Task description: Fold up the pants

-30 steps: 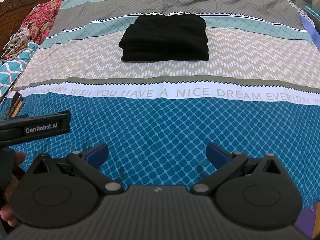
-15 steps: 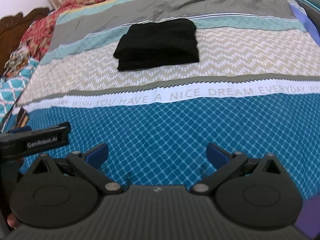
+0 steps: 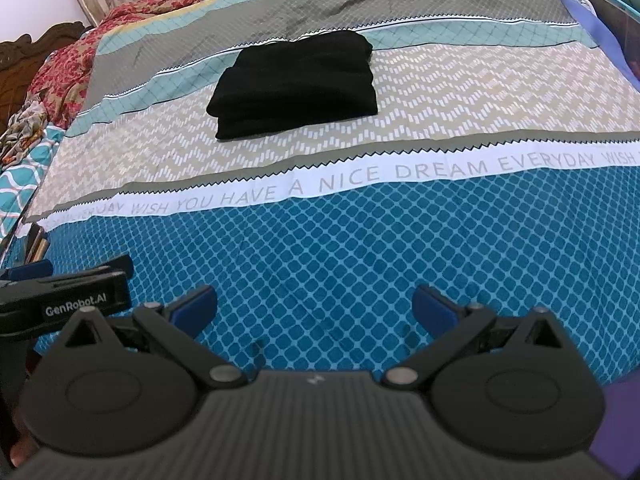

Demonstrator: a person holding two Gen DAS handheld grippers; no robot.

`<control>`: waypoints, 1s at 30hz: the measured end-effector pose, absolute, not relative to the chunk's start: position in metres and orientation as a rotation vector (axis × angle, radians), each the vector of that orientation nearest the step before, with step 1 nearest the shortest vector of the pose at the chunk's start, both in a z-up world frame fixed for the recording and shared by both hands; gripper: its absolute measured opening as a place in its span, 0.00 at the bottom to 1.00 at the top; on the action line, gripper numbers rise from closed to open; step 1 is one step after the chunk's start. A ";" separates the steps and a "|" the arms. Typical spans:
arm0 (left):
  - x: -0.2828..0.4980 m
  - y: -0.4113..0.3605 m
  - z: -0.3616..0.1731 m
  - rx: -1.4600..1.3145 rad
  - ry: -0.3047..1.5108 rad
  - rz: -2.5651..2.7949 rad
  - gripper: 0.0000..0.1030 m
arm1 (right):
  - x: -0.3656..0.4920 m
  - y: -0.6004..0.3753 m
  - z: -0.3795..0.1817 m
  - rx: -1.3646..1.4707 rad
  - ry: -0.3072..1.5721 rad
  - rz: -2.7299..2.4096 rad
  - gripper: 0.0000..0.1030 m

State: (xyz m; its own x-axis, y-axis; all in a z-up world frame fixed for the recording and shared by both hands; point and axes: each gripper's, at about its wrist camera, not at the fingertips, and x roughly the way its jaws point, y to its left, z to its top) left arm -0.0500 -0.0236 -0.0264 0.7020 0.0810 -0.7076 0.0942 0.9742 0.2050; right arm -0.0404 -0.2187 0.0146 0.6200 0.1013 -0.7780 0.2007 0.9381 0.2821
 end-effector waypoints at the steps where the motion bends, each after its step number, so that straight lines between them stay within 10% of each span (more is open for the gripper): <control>1: -0.050 -0.023 -0.028 0.230 0.806 -0.007 1.00 | -0.040 -0.219 0.014 0.360 0.908 -0.057 1.00; 30: -0.048 -0.021 -0.046 0.210 0.905 0.007 1.00 | -0.036 -0.218 0.000 0.374 0.949 -0.063 1.00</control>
